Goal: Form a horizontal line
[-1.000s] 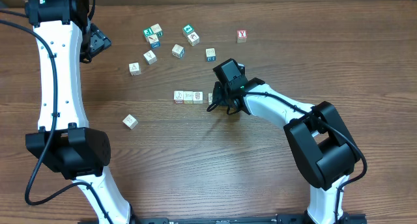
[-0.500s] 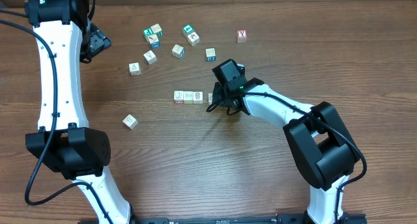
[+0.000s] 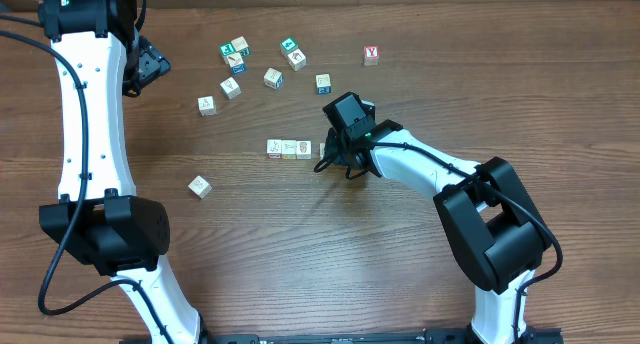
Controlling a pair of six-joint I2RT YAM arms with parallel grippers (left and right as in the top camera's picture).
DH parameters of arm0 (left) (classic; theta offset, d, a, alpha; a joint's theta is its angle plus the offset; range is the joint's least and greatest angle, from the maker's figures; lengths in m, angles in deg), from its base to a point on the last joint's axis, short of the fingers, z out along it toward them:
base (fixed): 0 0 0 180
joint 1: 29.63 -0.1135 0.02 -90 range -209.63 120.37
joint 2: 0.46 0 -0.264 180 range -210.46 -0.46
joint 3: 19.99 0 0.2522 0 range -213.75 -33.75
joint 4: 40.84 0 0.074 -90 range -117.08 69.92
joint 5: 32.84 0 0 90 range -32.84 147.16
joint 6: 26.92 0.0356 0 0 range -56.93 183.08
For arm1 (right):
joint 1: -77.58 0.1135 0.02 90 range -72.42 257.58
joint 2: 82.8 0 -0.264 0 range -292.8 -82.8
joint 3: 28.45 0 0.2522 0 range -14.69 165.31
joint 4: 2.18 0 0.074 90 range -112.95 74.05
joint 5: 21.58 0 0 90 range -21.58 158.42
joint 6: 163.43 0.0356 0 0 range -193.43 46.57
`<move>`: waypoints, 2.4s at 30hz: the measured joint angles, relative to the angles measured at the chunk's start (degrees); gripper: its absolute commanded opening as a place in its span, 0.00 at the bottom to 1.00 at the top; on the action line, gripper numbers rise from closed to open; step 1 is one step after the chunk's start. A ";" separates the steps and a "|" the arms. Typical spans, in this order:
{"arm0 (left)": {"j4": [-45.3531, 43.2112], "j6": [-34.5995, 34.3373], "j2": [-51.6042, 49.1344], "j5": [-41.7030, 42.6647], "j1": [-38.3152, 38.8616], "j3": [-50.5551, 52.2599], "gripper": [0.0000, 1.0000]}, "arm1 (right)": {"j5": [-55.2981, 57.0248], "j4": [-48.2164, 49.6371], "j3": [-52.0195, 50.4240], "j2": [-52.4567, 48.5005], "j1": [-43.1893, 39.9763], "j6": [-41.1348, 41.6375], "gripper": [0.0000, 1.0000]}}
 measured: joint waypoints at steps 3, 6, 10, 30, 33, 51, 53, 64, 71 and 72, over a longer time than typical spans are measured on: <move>0.00 0.00 0.00 0.00 0.00 0.00 1.00 | -0.48 0.39 0.00 0.00 0.00 0.09 0.04; 0.00 0.00 0.00 0.00 0.00 0.00 1.00 | -1.03 0.79 0.00 0.00 0.00 0.09 0.04; 0.00 0.00 0.00 0.00 0.00 0.00 1.00 | -1.75 1.11 0.00 0.00 0.00 0.37 0.04; -0.02 0.00 0.00 0.00 0.00 0.00 1.00 | -3.08 -3.28 0.68 0.02 -0.02 4.42 0.04; 0.00 0.00 0.00 0.00 0.00 0.00 1.00 | -4.26 -4.63 0.83 0.15 -0.02 4.55 0.04; 0.00 0.00 0.00 0.00 0.00 0.00 0.99 | -8.04 -4.48 0.76 0.33 -0.11 4.55 0.04; 0.00 0.00 0.00 0.00 0.00 0.00 1.00 | -8.11 -4.35 0.74 0.33 -0.11 4.52 0.04; 0.00 0.00 0.00 0.00 0.00 0.00 1.00 | -9.79 -5.97 0.70 0.33 0.15 4.55 0.04; 0.00 0.00 0.00 0.00 0.00 0.00 1.00 | -10.86 -5.95 0.72 0.35 1.92 4.57 0.04; 0.00 0.00 0.00 0.00 0.00 0.00 1.00 | -10.91 -5.90 0.72 0.35 2.01 4.57 0.04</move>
